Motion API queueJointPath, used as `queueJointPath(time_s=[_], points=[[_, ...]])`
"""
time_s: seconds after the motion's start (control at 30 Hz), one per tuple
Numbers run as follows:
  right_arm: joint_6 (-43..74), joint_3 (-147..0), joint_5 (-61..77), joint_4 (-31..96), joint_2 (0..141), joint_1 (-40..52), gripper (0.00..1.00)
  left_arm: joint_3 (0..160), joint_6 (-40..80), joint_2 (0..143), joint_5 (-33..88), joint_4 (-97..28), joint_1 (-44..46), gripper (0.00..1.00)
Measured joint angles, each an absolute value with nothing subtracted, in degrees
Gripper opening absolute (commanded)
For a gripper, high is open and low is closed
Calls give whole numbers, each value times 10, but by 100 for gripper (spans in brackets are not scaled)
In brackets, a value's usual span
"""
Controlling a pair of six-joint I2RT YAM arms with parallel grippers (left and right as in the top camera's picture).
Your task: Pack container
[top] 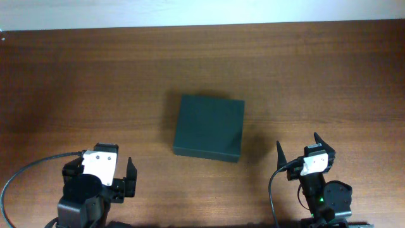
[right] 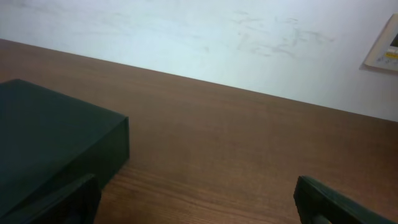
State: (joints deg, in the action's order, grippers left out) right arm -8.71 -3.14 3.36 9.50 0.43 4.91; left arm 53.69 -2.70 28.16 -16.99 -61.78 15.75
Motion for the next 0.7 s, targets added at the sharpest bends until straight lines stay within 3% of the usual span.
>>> queueJointPath(time_s=[0.57, 0.7], points=[[-81, -31, 34, 95, 4, 49, 99, 536, -28, 278, -178, -623, 155, 99], [-81, -31, 34, 95, 4, 49, 99, 507, -30, 235, -126, -600, 130, 99]])
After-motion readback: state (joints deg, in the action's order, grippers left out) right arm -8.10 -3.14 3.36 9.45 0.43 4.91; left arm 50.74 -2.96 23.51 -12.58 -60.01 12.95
